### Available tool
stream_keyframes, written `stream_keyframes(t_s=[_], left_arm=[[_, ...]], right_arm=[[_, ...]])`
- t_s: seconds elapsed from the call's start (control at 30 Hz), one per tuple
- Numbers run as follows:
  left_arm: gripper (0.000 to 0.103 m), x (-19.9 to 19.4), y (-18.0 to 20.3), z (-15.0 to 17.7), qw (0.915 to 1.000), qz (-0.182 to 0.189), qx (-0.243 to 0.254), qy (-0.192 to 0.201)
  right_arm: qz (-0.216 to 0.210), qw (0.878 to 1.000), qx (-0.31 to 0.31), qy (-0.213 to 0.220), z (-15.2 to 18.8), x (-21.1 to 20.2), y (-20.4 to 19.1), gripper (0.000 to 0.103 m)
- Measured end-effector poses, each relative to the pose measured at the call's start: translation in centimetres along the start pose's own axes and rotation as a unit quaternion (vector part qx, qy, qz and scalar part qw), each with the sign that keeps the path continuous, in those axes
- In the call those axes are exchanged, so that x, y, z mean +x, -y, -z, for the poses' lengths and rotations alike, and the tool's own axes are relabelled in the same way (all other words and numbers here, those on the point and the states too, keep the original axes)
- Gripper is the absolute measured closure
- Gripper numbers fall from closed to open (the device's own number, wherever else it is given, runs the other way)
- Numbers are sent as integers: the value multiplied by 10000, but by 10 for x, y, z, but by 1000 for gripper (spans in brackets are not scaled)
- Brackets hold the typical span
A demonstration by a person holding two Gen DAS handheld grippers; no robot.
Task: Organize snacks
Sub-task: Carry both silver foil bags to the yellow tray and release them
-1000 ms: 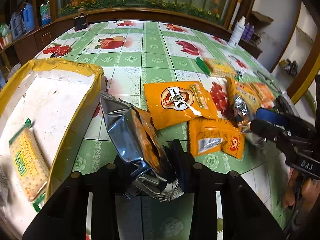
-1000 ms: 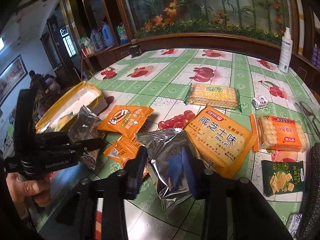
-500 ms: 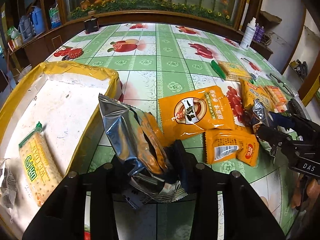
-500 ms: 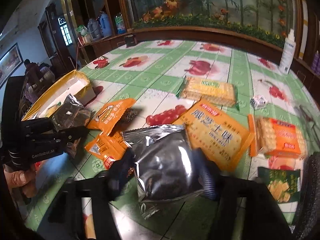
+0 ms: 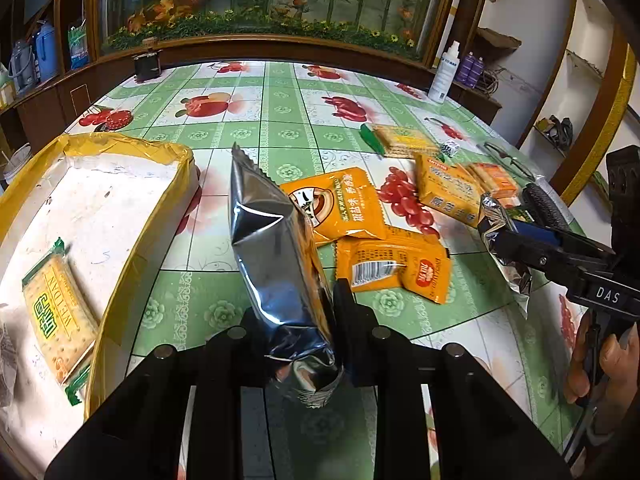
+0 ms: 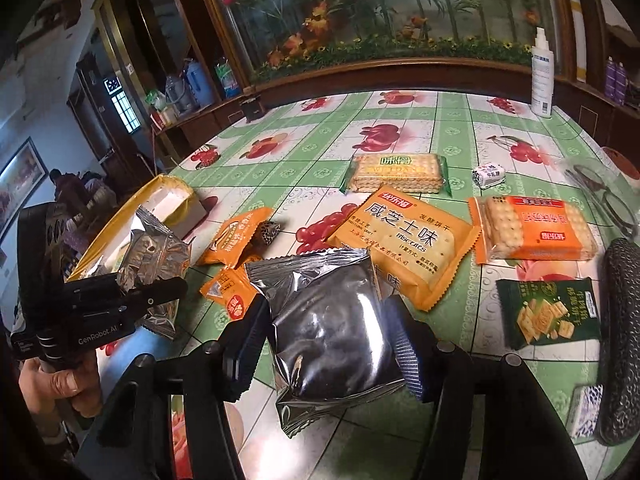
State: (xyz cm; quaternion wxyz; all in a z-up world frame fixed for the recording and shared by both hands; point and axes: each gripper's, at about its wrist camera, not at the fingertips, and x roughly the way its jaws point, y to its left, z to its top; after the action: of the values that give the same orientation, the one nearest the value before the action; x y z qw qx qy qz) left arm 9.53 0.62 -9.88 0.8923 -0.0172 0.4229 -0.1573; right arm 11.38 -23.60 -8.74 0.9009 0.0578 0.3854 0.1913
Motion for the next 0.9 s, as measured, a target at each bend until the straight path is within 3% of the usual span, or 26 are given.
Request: stream_keyframes(t_s=[0.4, 0.77, 0.9], left_arm=[[82, -47, -5, 10, 9993, 147, -125, 328], [82, -103, -42, 20, 9962, -228, -372, 750], [82, -114, -62, 25, 9938, -585, -490, 807]], right_arm=[[-339, 9989, -46, 323, 3, -33, -38, 43], [-618, 9961, -501, 391, -1, -35, -98, 43], [-747, 9946, -609, 392, -3, -30, -118, 43]])
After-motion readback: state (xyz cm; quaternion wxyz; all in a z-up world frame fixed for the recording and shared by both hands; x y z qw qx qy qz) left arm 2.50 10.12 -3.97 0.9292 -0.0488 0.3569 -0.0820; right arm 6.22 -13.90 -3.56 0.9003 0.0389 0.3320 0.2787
